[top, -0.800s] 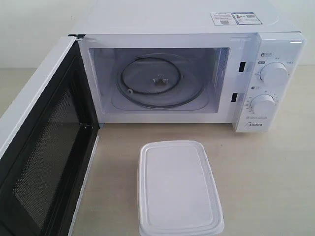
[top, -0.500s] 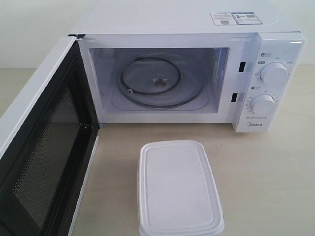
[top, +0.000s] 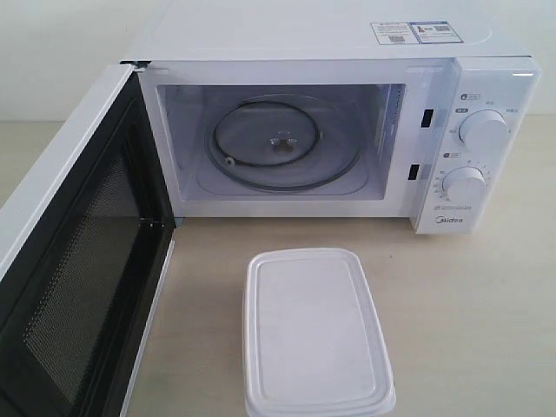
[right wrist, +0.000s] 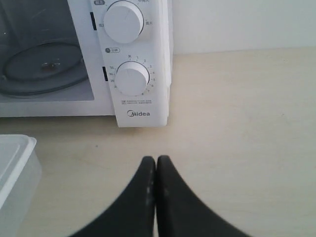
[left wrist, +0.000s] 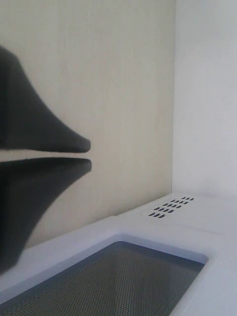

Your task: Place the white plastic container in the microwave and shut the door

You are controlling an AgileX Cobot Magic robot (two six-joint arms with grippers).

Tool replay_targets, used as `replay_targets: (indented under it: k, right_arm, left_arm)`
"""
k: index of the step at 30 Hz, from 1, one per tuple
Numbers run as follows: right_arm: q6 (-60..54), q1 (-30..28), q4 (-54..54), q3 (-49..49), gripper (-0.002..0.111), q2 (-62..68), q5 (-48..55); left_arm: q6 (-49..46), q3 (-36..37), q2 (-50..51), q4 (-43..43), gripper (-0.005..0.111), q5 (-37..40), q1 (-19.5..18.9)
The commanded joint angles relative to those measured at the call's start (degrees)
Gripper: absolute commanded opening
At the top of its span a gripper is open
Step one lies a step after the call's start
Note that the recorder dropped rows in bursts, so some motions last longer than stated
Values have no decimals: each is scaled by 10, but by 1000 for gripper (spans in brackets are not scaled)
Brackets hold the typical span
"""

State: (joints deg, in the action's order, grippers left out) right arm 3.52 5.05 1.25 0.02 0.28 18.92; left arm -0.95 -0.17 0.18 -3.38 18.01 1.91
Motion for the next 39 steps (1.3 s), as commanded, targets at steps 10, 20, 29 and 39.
replay_targets:
  k: [10,20,29,39]
  right_arm:
    - [-28,2,-8,0,0,-3,-131]
    - [26,2,1,0,0,-3,-567]
    - [-31,2,55,-220,0,27,-292]
    - [-43,2,59,-487,0,272,140]
  left_arm:
    - [4,2,-2,0,4,0,-1]
    - [4,2,-2,0,4,0,-1]
    - [4,2,-2,0,4,0,-1]
    - [4,2,-2,0,4,0,-1]
